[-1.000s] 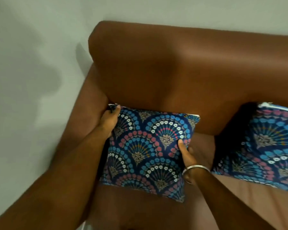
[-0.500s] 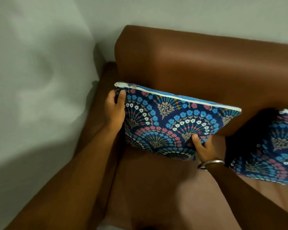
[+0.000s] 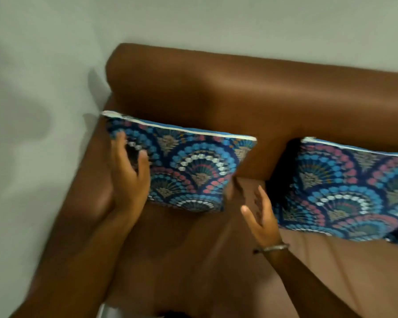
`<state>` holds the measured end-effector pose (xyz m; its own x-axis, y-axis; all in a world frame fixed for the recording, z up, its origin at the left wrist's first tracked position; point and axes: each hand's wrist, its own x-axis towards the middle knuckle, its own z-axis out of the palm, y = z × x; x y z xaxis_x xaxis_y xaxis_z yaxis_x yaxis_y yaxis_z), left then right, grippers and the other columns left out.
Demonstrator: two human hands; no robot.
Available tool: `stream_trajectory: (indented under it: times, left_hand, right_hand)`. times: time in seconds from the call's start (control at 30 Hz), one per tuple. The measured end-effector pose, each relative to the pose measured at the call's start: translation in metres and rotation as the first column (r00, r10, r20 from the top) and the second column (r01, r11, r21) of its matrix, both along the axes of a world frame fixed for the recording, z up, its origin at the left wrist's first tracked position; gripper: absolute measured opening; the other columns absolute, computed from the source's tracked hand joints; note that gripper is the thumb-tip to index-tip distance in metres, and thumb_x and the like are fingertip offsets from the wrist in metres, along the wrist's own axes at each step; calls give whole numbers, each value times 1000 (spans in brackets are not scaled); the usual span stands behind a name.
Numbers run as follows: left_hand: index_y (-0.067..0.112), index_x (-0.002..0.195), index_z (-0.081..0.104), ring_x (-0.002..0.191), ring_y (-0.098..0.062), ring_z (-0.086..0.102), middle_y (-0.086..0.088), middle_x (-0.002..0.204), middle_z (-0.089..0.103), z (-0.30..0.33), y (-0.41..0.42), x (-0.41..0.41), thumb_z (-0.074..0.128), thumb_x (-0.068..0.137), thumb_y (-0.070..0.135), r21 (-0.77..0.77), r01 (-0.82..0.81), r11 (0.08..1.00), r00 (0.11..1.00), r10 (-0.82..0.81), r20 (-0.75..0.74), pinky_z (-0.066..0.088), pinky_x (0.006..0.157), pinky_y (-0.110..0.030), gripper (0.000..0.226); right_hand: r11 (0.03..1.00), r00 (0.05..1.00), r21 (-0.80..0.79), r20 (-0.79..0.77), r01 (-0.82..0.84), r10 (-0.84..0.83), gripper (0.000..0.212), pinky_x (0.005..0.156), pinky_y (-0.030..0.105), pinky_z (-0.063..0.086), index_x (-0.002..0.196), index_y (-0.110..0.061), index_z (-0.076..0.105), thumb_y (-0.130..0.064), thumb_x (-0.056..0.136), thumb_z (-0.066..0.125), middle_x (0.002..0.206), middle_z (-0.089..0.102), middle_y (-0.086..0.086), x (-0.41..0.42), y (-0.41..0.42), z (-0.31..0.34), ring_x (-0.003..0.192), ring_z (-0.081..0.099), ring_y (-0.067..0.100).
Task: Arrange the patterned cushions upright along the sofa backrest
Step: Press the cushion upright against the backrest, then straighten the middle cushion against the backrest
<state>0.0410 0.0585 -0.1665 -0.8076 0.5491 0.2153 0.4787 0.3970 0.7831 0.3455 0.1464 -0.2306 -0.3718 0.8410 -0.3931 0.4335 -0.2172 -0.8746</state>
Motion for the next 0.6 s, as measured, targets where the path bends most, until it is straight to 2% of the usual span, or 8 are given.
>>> stream_trajectory:
  times: [0.07, 0.13, 0.2, 0.3, 0.37, 0.4, 0.5, 0.6]
  left_hand:
    - [5, 146, 44, 140, -17, 43, -13, 148, 50, -13, 4, 84, 54, 99, 26, -60, 158, 986, 987, -160, -30, 33, 116, -25, 53]
    - [8, 141, 51, 130, -3, 45, -2, 140, 54, -27, 27, 166, 55, 97, 26, -77, 329, 941, 930, -308, 202, 34, 107, -10, 48]
    - [10, 144, 49, 132, -8, 47, -3, 144, 53, -40, 66, 235, 58, 99, 27, -90, 467, 880, 782, -363, 506, 37, 97, -5, 49]
    - [15, 152, 36, 139, -20, 44, -8, 155, 44, -60, 142, 301, 55, 98, 40, -22, 458, 889, 538, -257, 802, 40, 104, -21, 63]
    - [20, 150, 41, 135, -28, 51, -7, 151, 50, -73, 177, 325, 45, 95, 59, -41, 381, 924, 522, -178, 834, 44, 108, -44, 68]
    - [21, 147, 44, 130, -28, 54, -6, 148, 53, -77, 185, 334, 40, 93, 66, -54, 341, 938, 527, -143, 838, 47, 105, -46, 71]
    - [21, 143, 50, 121, -25, 59, -3, 139, 59, -85, 183, 351, 35, 83, 78, -43, 233, 972, 572, -101, 814, 48, 91, -36, 84]
    - [19, 144, 49, 124, -25, 59, -2, 137, 60, -94, 178, 331, 33, 93, 68, -22, 187, 982, 604, -97, 791, 50, 91, -33, 72]
  right_hand:
    - [986, 990, 112, 58, 123, -130, 70, 112, 39, 37, 147, -27, 34, -43, 85, 61, 153, 40, -2, 83, 5, 11, 141, 39, 15]
    - [937, 949, 235, 118, 259, -292, 63, 110, 49, 41, 144, -21, 39, -40, 88, 61, 149, 44, 7, 164, 26, 19, 136, 45, 24]
    - [860, 872, 307, 147, 408, -466, 70, 107, 55, 41, 146, -17, 35, -40, 86, 62, 149, 41, 14, 229, 62, 23, 133, 45, 29]
    - [860, 859, 190, 116, 473, -498, 91, 112, 44, 36, 153, -20, 22, -50, 78, 65, 156, 36, 7, 281, 139, 19, 139, 40, 23]
    - [894, 891, 37, 66, 447, -448, 90, 107, 38, 38, 154, -28, 18, -53, 80, 63, 151, 41, -1, 291, 180, 9, 137, 43, 22]
    - [902, 902, -11, 43, 431, -430, 89, 107, 40, 39, 153, -31, 19, -54, 80, 63, 150, 42, -1, 294, 193, 3, 136, 45, 25]
    - [907, 907, -23, 29, 421, -420, 95, 114, 49, 37, 153, -30, 20, -62, 75, 64, 154, 42, 1, 292, 199, -12, 137, 45, 27]
    - [938, 932, 77, 106, 339, -346, 91, 113, 26, 33, 150, -27, 30, -72, 75, 57, 145, 48, -7, 279, 185, -20, 134, 44, 17]
